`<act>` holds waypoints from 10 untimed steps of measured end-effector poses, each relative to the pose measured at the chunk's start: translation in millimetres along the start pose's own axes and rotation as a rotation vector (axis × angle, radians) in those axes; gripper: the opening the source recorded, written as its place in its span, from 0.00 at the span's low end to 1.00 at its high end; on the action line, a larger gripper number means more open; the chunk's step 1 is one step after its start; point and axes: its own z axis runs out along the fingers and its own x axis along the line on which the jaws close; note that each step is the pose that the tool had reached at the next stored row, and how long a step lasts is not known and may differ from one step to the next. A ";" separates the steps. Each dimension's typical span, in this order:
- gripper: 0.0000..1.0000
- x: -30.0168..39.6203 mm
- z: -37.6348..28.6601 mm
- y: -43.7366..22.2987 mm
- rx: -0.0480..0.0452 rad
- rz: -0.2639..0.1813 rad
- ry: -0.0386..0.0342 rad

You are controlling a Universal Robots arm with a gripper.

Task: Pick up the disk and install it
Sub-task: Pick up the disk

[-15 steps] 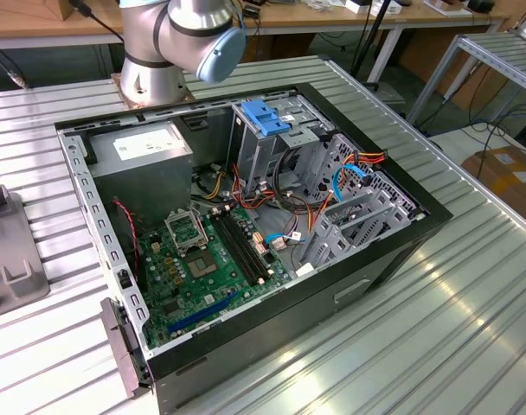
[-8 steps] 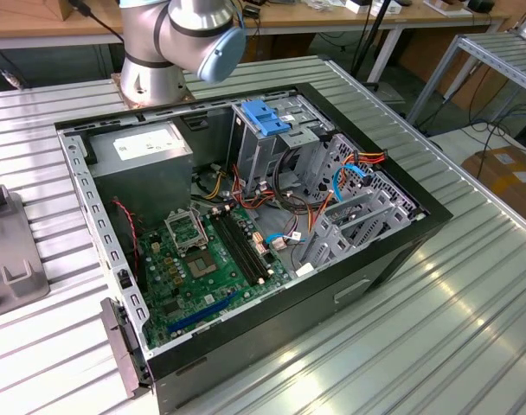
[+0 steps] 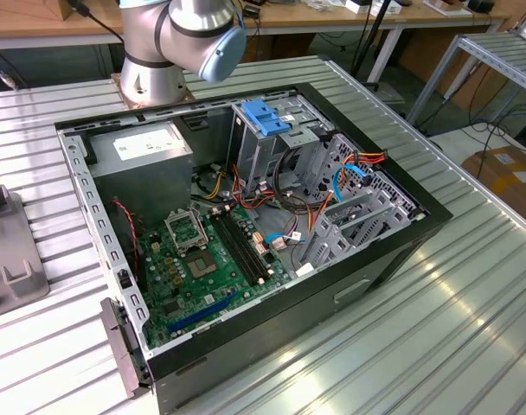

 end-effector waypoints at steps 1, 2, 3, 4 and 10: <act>0.37 0.9 -0.1 0.0 0.0001 0.000 0.0000; 0.37 1.7 -0.2 0.1 0.0000 0.000 0.0000; 0.37 2.6 -0.3 0.1 0.0000 0.000 0.0000; 0.37 3.4 -0.4 0.1 0.0000 0.000 0.0000; 0.37 10.6 -1.3 0.4 0.0001 0.000 0.0000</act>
